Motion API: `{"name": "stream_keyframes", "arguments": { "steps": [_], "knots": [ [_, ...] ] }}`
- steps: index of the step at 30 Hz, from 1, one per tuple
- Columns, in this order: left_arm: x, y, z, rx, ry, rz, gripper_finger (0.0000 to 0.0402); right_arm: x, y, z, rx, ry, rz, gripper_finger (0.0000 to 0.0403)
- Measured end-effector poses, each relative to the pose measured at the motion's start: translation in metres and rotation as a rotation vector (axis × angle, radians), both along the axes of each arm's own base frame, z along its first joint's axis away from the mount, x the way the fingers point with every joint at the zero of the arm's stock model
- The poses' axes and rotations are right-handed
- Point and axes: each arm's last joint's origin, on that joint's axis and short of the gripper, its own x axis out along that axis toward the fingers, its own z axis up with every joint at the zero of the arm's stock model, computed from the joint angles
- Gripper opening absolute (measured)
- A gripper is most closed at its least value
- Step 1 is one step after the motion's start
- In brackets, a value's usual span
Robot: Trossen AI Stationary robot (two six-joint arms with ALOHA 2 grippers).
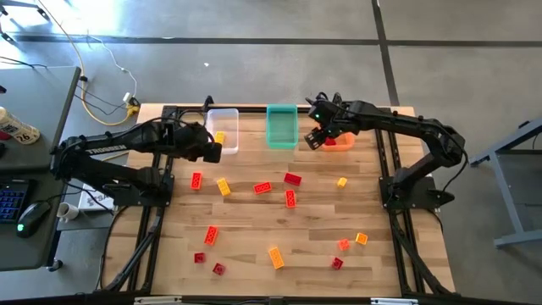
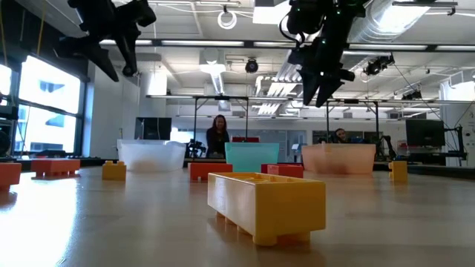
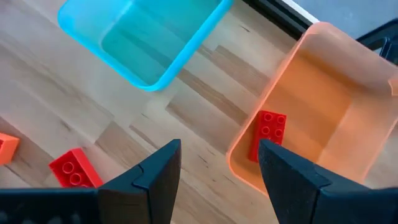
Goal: Sort & place blocks by color
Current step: Put the yellow game piece into the transparent bin
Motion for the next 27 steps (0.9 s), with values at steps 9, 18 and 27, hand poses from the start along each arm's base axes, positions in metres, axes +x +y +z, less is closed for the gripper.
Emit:
{"name": "stream_keyframes", "arguments": {
  "steps": [9,18,27],
  "knots": [
    [0.017,-0.018,-0.011,-0.026,0.000,0.174,0.0188,0.000,0.002,0.000,0.003,0.034,0.169,0.0201],
    [0.047,-0.034,-0.039,-0.074,0.090,0.273,0.0188,0.000,0.002,0.000,-0.026,0.066,0.261,0.0201],
    [0.066,-0.051,-0.065,-0.090,0.149,0.383,0.0188,0.001,0.002,0.000,-0.039,0.080,0.301,0.0201]
  ]
}}
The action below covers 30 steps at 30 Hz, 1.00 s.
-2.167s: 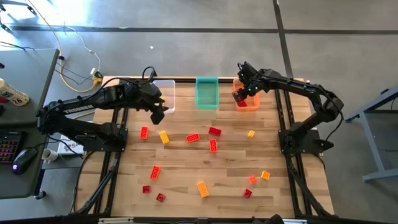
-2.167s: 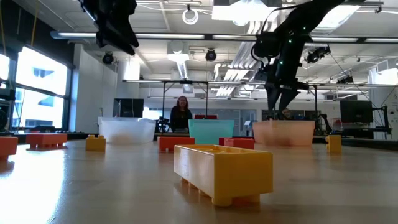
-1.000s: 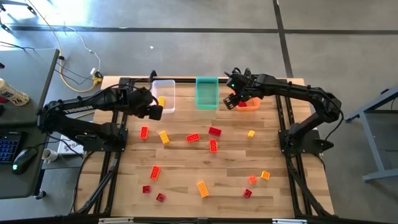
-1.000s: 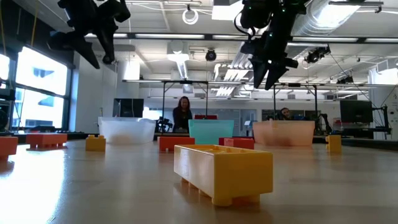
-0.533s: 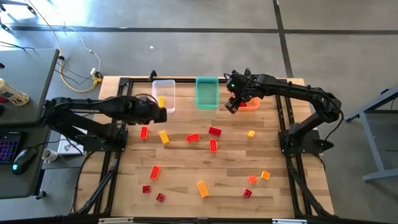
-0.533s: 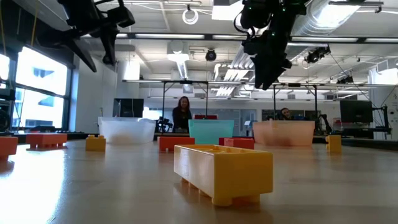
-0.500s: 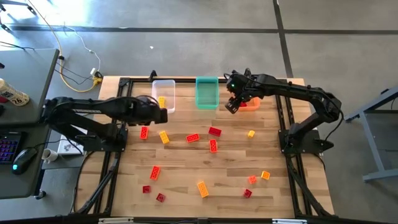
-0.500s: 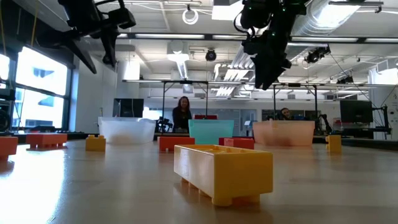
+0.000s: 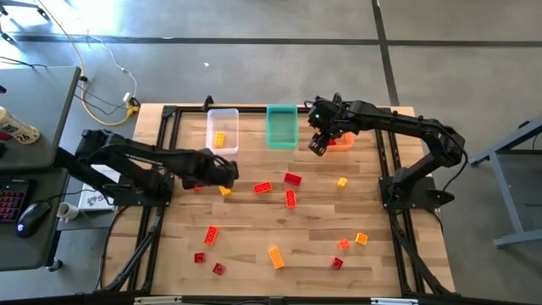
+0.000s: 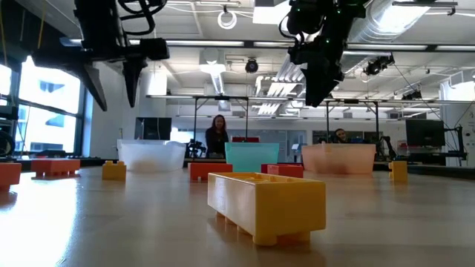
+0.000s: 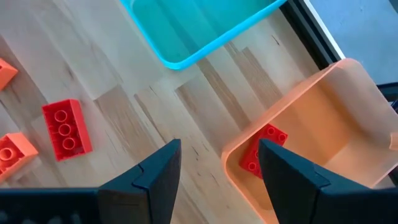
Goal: Sort & place blocks by color
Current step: Put the yellow game piece into the transparent bin
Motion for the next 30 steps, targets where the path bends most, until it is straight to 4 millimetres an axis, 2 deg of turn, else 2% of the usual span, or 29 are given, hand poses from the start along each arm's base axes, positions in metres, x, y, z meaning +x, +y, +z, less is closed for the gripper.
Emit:
{"name": "stream_keyframes", "arguments": {
  "steps": [14,30],
  "knots": [
    [0.021,-0.009,-0.035,0.005,0.063,0.146,0.0188,0.002,-0.001,0.001,-0.021,-0.004,0.039,0.0201],
    [0.039,-0.021,-0.074,-0.065,0.127,0.199,0.0188,0.002,-0.001,0.001,-0.030,0.000,0.062,0.0201]
  ]
}}
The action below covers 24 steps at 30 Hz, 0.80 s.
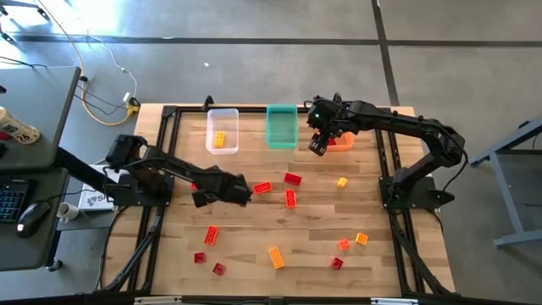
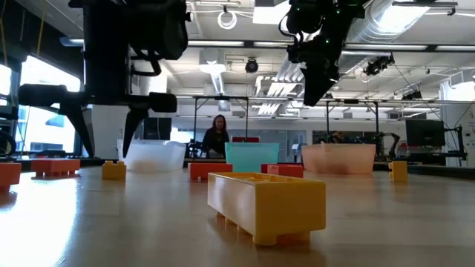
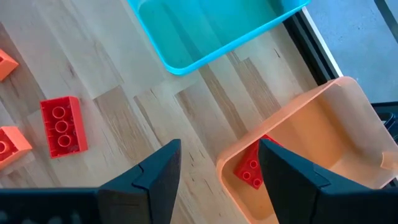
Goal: Sort & place blocks by color
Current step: Put the yellow game piece into the transparent bin
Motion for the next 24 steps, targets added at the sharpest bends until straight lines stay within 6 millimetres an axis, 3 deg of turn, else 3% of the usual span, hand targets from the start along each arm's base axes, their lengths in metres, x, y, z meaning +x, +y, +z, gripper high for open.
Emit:
{"name": "stream_keyframes", "arguments": {
  "steps": [24],
  "knots": [
    [0.0030,0.0004,0.0011,0.048,-0.041,0.012,0.0188,0.0000,0.0000,0.0000,-0.007,0.007,0.020,0.0201]
  ]
}}
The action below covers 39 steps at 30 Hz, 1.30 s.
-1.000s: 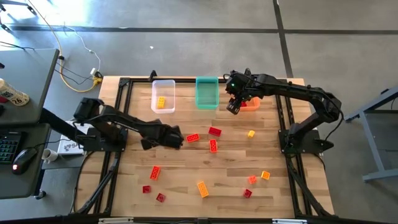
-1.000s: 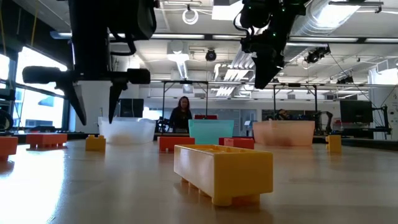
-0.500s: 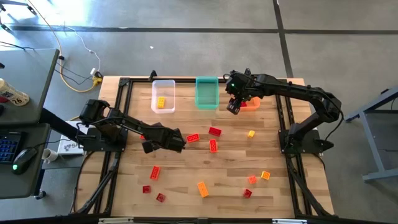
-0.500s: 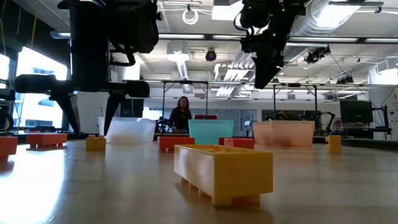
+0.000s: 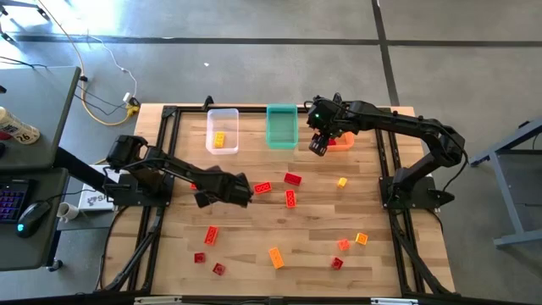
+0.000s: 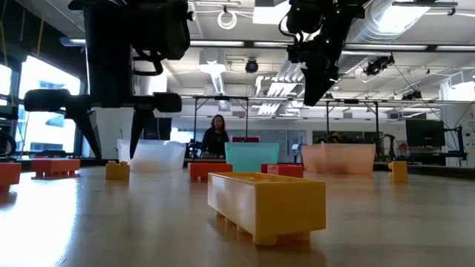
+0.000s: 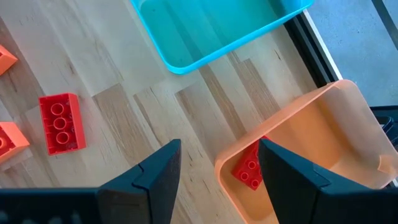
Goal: Sort & place blocks by color
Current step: Put the yellow game piece into the transparent bin
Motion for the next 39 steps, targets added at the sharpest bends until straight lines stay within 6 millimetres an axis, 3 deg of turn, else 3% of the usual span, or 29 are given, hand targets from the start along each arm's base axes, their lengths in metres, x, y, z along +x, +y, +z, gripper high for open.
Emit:
{"name": "stream_keyframes", "arguments": {
  "steps": [25,39],
  "knots": [
    [0.000,0.004,-0.004,-0.001,0.013,0.030,0.0188,0.000,0.000,0.000,0.000,0.000,0.000,0.0201],
    [0.006,0.009,-0.023,-0.021,0.077,0.004,0.0188,0.000,0.000,0.000,0.002,0.003,0.003,0.0201]
  ]
}}
